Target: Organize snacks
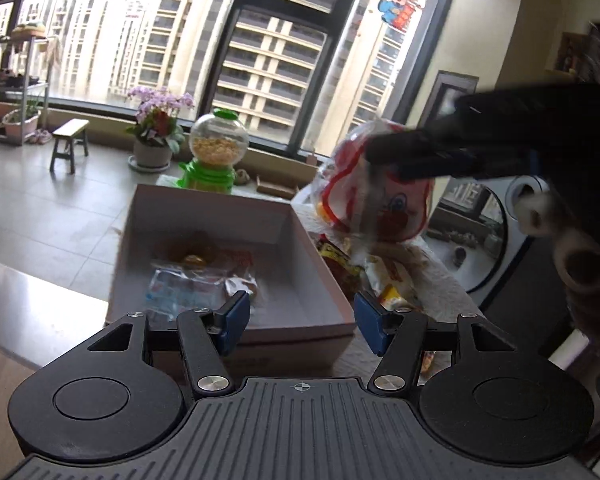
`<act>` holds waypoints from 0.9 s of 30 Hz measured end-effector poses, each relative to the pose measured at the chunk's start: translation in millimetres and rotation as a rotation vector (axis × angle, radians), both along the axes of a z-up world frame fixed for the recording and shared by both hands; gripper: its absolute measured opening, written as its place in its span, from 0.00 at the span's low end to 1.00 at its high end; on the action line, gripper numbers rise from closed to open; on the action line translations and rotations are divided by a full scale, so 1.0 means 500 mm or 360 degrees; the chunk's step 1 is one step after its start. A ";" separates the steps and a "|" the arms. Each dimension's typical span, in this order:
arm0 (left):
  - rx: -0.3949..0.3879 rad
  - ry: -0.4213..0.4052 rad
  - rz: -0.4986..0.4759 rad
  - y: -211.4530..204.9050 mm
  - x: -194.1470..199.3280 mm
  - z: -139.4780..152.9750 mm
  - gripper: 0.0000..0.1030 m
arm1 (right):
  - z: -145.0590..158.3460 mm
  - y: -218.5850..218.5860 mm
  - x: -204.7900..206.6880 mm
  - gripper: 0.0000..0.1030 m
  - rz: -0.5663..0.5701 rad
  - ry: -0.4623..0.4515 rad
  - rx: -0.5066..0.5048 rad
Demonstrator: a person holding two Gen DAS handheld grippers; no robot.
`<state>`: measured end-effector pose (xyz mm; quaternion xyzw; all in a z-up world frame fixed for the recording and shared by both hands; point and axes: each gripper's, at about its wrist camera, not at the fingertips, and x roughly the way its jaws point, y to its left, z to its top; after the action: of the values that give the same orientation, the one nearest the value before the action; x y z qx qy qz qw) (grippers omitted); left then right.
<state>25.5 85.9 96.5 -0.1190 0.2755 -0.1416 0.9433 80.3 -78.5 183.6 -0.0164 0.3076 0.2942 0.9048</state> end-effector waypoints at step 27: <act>0.0013 0.0265 -0.0147 -0.071 0.000 -0.120 0.61 | -0.292 -0.190 0.004 0.47 -0.0046 0.0446 -0.0118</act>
<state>25.5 50.2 36.6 -0.1136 0.3588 -0.1735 0.9101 82.3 -173.6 37.5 -0.0042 0.4418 0.2689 0.8559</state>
